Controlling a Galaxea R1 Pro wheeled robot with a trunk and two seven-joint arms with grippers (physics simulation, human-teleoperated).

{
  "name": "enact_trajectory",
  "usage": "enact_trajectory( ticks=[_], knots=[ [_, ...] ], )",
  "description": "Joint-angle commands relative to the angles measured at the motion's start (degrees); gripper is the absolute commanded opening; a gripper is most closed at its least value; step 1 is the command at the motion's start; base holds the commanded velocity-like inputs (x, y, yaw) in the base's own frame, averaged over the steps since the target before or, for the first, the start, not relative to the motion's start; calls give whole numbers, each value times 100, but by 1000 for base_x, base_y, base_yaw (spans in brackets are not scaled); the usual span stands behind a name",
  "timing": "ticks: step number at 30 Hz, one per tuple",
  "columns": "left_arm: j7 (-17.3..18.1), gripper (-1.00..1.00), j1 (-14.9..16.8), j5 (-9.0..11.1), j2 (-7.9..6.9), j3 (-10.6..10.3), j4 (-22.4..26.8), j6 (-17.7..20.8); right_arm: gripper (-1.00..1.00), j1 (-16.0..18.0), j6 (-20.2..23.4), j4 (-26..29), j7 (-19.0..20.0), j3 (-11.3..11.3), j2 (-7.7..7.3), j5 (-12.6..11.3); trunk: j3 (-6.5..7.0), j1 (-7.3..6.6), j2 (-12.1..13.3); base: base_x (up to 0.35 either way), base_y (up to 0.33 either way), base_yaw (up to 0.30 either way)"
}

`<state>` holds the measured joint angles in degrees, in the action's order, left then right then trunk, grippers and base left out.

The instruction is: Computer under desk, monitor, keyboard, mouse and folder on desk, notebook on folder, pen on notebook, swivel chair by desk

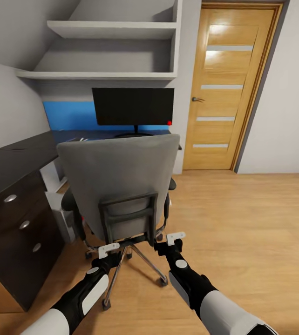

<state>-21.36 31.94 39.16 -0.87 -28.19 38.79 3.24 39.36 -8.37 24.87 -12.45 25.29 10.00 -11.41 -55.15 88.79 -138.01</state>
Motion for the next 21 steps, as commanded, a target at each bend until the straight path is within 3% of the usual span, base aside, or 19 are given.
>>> enact_trajectory(
  ticks=[1,21],
  knots=[
    [-52,100,5,30,-13,-37,15,19,100,7,-33,-12,-38,46,0,-57,-5,3,-2,327,0,0],
    [-61,100,5,13,-45,-20,15,-8,100,8,-33,-17,-47,46,0,-55,-5,3,-2,327,0,0]
  ],
)
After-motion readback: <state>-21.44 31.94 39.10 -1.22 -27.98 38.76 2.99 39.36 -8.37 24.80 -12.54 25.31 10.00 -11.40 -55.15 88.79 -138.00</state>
